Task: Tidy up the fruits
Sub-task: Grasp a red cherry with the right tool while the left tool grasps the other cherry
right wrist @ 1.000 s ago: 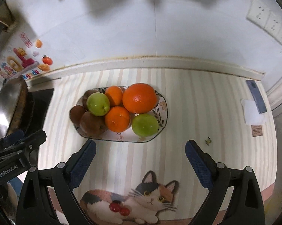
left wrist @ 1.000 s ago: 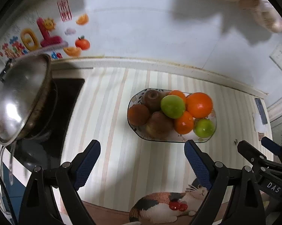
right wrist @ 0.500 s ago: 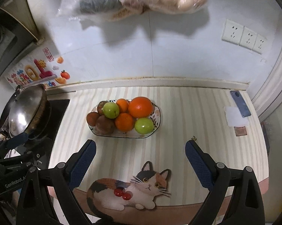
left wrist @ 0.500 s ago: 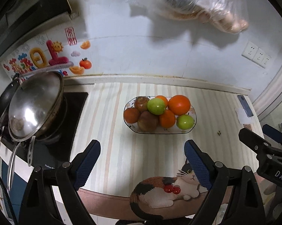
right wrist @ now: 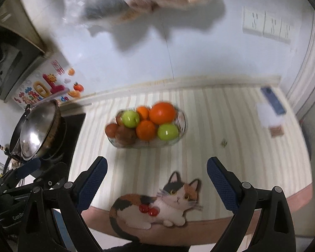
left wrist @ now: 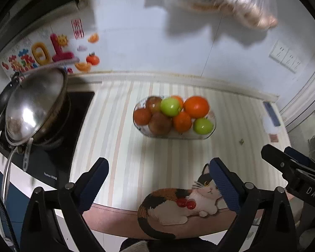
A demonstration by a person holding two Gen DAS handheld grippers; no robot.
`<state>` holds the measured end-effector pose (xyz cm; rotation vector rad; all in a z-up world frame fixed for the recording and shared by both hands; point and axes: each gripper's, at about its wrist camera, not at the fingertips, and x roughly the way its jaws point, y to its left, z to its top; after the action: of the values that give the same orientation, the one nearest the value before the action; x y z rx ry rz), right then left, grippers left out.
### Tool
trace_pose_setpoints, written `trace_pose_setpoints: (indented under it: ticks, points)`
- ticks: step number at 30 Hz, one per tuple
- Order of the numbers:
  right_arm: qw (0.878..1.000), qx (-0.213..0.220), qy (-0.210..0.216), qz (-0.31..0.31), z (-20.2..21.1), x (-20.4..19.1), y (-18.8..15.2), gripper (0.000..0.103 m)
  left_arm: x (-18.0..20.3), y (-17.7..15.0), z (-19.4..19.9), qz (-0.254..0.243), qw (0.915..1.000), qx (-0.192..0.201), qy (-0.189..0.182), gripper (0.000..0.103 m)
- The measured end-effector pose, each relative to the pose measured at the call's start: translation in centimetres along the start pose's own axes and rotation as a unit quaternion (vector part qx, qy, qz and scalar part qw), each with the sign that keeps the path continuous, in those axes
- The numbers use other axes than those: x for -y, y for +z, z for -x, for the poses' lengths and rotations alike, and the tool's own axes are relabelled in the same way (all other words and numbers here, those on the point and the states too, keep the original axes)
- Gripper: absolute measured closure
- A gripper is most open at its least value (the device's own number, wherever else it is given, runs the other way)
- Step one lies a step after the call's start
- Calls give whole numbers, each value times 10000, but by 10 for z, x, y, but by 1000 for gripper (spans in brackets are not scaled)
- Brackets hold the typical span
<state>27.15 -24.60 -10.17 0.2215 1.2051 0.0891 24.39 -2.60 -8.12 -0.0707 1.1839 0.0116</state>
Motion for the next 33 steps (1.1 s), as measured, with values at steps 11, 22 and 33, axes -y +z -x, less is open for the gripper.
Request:
trace_pose_setpoints:
  ticks: [11,22,33]
  points:
    - [9792,-1885,742,-120,-145,41,-76,26,-4,-53,-130,0,9845,-1723,316,5]
    - [9558,-2661,969,791,-216,4,-138,47,-19,-82,-164,131,9717,-2328,383,5]
    - [9647,-2402,841,679,-209,15,-144,76,-1,-84,-167,171,9687,-2469,-208,5]
